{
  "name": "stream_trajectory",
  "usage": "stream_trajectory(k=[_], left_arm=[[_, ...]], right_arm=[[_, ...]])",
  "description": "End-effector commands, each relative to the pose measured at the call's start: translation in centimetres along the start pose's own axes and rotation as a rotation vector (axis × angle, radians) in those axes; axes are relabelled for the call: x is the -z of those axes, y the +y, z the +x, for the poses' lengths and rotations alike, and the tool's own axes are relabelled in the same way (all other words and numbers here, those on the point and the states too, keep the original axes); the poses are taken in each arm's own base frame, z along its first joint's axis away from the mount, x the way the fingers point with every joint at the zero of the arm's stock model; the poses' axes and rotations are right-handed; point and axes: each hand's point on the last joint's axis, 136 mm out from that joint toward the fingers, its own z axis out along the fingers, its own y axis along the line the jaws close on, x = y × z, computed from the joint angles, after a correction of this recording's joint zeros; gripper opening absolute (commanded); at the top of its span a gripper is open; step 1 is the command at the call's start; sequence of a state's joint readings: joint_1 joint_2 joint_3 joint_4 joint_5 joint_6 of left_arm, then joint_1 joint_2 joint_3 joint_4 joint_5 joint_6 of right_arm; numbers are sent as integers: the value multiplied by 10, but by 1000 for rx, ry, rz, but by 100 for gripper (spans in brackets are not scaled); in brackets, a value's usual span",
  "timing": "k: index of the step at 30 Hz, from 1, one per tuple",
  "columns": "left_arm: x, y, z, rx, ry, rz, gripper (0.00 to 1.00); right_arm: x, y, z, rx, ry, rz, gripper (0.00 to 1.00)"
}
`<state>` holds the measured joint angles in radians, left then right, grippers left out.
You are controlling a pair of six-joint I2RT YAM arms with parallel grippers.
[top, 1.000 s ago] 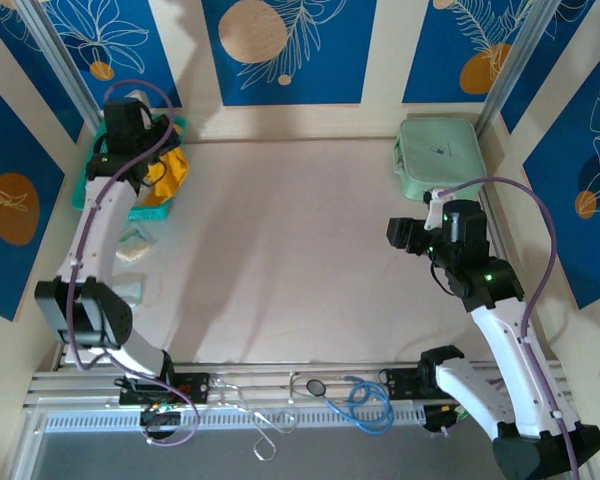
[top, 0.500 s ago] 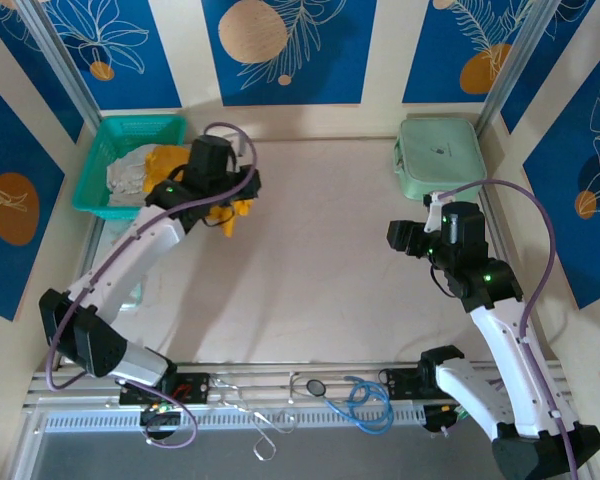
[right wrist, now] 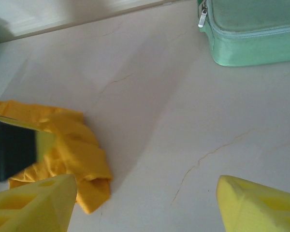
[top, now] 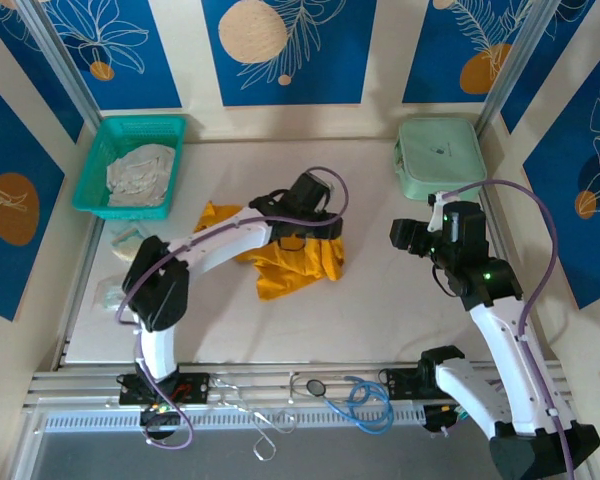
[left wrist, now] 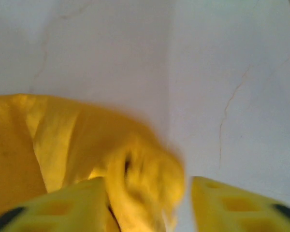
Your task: Fold and stack the t-shirts
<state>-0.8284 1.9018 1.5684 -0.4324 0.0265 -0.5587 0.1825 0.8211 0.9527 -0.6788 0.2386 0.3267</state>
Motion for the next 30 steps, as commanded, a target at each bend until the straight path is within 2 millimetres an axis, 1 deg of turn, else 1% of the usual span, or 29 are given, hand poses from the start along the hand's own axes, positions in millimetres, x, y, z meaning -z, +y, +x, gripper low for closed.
stream_trajectory(k=[1,2,4,5,8,9,11,13,15,17,19,21,25,30], left_arm=[[16,-31,-29,-21,-91,78,73],[19,-32,-31,-28,-99,74,82],[33,-28,-36,-41,-123,42,94],[39,-23,-37,-49,-131,15,96],[63,-1,-35,-59,-150,-98,100],[71,9,-31,-59,-146,-149,100],[84,33,-20,-56,-121,-257,100],[95,60,-5,-52,-81,-375,100],[101,83,11,-34,-46,-456,100],[103,100,26,0,-26,-485,100],[102,115,39,62,-19,-475,100],[99,126,47,125,-18,-448,99],[99,149,53,206,-42,-434,97],[93,178,64,295,-30,-414,96]], right_arm=[[-4,-7,7,-23,29,29,78],[-5,-6,8,-25,33,25,78],[-8,-4,10,-29,52,15,78],[-9,-3,12,-33,65,8,78],[-16,4,24,-69,126,-25,78],[-19,7,30,-89,153,-40,78],[-28,15,44,-132,216,-74,77],[-39,29,61,-170,289,-117,76],[-52,43,76,-183,344,-140,75],[-67,59,91,-179,398,-146,74],[-84,76,105,-162,454,-142,74],[-101,92,113,-152,498,-135,74],[-135,120,126,-121,564,-102,74],[-167,141,140,-128,629,-55,70]])
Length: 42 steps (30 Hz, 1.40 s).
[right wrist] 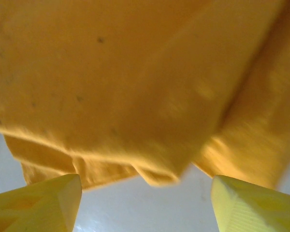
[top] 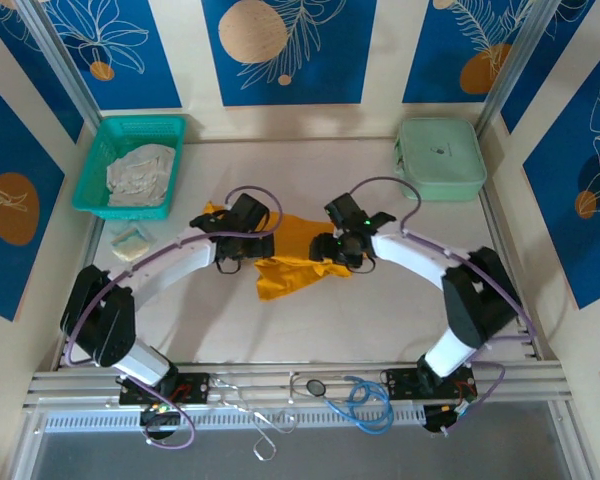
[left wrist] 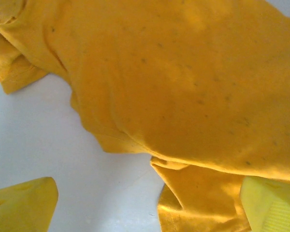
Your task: Fold and stack the t-shirts
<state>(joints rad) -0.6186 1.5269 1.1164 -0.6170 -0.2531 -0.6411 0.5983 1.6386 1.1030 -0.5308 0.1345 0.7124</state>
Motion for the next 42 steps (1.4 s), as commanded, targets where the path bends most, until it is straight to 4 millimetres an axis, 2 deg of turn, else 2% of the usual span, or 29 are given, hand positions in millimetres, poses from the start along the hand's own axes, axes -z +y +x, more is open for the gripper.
stream_trajectory(k=[1,3,5,8,10,14,19,23,27,32,35,37,42], left_arm=[[-1,3,-6,81,-20,76,95],[-6,11,-4,102,-18,82,95],[-10,17,-3,119,-17,89,95],[-13,25,-4,135,-17,92,95],[-13,28,-7,141,-21,95,94],[-10,35,-10,149,-36,94,94],[-6,46,-12,168,-52,93,94],[-4,48,-14,182,-54,106,94],[0,42,-18,181,-55,141,94],[5,32,-28,164,-58,174,94],[1,23,-38,156,-51,200,95],[-10,14,-44,164,-38,225,97],[-52,-20,-60,189,6,335,99]], right_arm=[[-12,15,-10,-52,0,6,69],[-21,18,-11,-55,19,20,65],[-27,23,-15,-51,27,25,53],[-25,31,-25,-30,17,17,25],[-15,37,-35,-17,-9,13,0],[25,52,-52,23,-84,-26,0],[97,61,-56,73,-199,-99,0],[138,53,-45,82,-238,-149,0],[172,39,-35,52,-266,-227,0],[200,28,-25,37,-255,-325,0],[206,19,-22,32,-256,-315,0],[207,14,-21,25,-260,-314,0],[205,9,-17,10,-251,-320,0]])
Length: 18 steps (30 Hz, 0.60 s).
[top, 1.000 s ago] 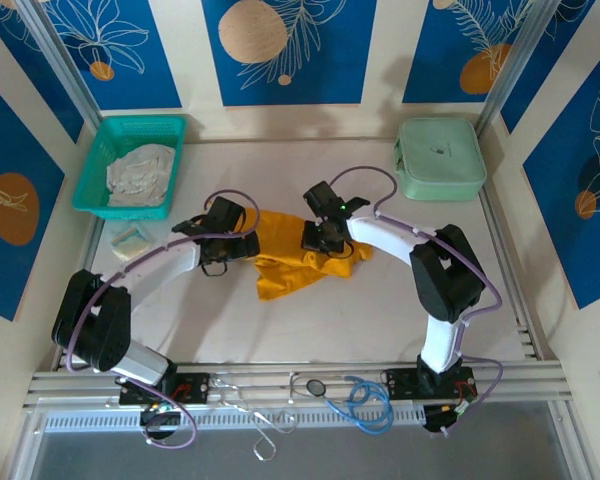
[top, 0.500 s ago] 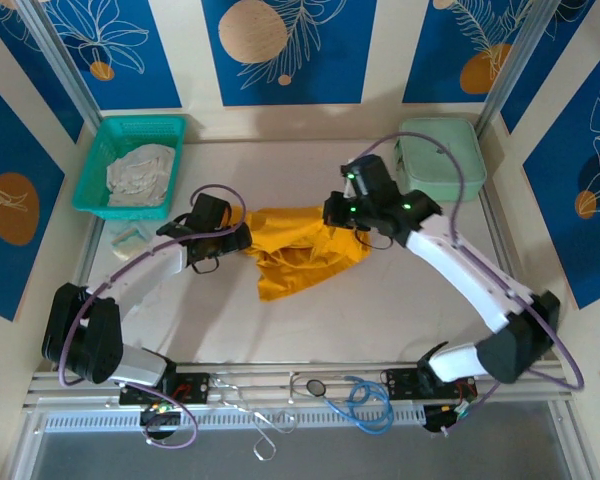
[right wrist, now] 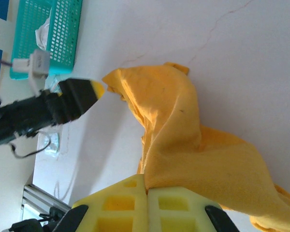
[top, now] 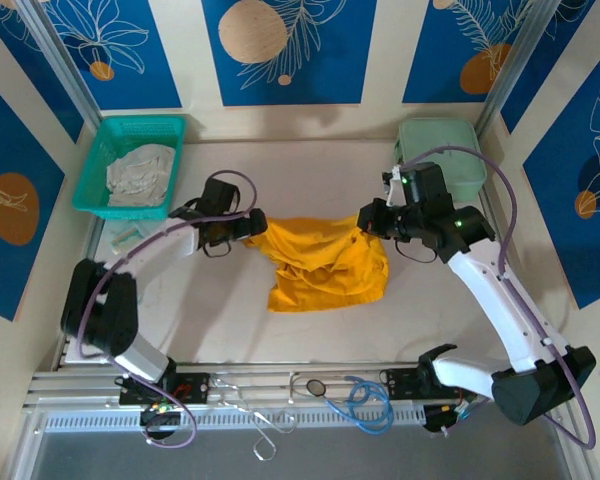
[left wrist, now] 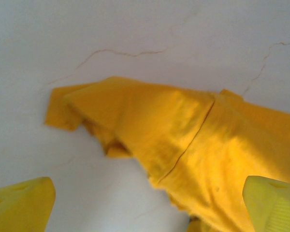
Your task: Fold and stack the t-shirts
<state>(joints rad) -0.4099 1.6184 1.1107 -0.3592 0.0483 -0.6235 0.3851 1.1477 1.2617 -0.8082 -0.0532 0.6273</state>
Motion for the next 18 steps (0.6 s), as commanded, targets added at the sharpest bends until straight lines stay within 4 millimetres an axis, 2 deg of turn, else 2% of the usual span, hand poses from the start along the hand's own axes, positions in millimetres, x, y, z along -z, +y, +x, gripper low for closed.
stream_trajectory(k=[1,6,7,8,9,10,11,12,14,18], left_arm=[[-30,-20,-10,26,25,98,99],[-74,-10,-19,33,50,29,100],[-80,-9,-20,33,56,24,98],[-86,-9,-21,33,65,23,93],[-90,-10,-20,31,75,27,84],[-92,-12,-22,29,77,33,68],[-92,-14,-25,27,74,37,44],[-91,-15,-27,23,70,39,26],[-84,-17,-33,13,53,35,1],[-52,-22,-51,-24,-11,18,0]], right_arm=[[3,2,11,10,34,-32,0],[4,-1,14,4,36,-27,0],[5,-2,14,5,37,-25,0],[6,-2,15,5,35,-21,0],[6,-4,15,6,36,-16,0],[6,-5,15,9,34,-12,0],[5,-7,15,9,33,-5,0],[5,-10,15,8,31,6,0],[2,-16,15,2,32,24,0],[-6,-27,8,-6,31,50,0]])
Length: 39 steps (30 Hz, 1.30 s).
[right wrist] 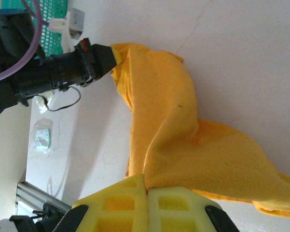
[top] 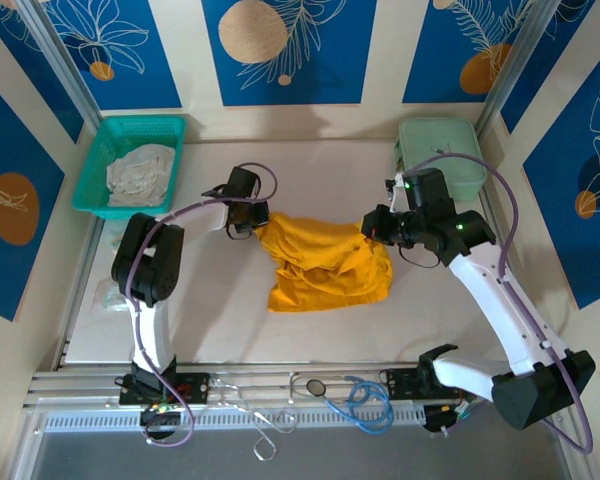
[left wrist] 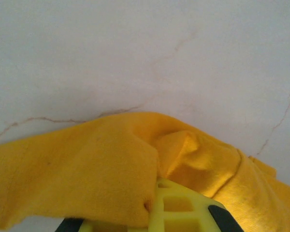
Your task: Fold and stack the t-shirts
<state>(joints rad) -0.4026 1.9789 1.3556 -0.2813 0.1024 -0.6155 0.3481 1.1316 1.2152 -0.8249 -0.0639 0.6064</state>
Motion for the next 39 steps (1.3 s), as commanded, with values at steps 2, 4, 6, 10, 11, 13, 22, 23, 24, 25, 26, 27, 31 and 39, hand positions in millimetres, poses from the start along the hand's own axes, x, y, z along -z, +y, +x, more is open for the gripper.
stream_trajectory(k=[2,4,6,10,11,13,22,23,24,25,26,27,31,39], left_arm=[[60,-7,-33,-42,-110,-15,0],[88,-8,-43,-57,-158,-30,0],[123,-8,-52,-70,-216,-43,0],[191,-6,-66,-94,-326,-73,0],[210,-5,-68,-100,-356,-81,0],[243,-5,-69,-114,-408,-92,0],[336,-26,-31,-166,-443,56,0],[339,-30,-23,-172,-425,90,0],[341,-35,-15,-181,-404,127,0],[342,-41,-7,-189,-386,162,0],[341,-48,2,-202,-361,208,0],[339,-57,11,-216,-331,254,0],[321,-92,45,-289,-221,386,0],[236,-175,129,-470,50,542,0]], right_arm=[[-10,-15,-9,11,7,42,0],[-22,-25,-21,9,12,72,0],[-37,-30,-38,22,14,92,0],[-72,-19,-80,73,8,55,0],[-81,-12,-93,87,6,35,0],[-98,5,-120,111,-3,-3,0],[-164,108,-203,350,-49,-134,0],[-166,116,-208,364,-69,-154,0],[-167,121,-212,367,-87,-171,0],[-170,122,-213,362,-93,-182,0],[-172,120,-215,346,-92,-183,0],[-177,116,-215,332,-84,-180,0],[-187,91,-211,295,-72,-142,0],[-199,38,-196,282,18,7,0]])
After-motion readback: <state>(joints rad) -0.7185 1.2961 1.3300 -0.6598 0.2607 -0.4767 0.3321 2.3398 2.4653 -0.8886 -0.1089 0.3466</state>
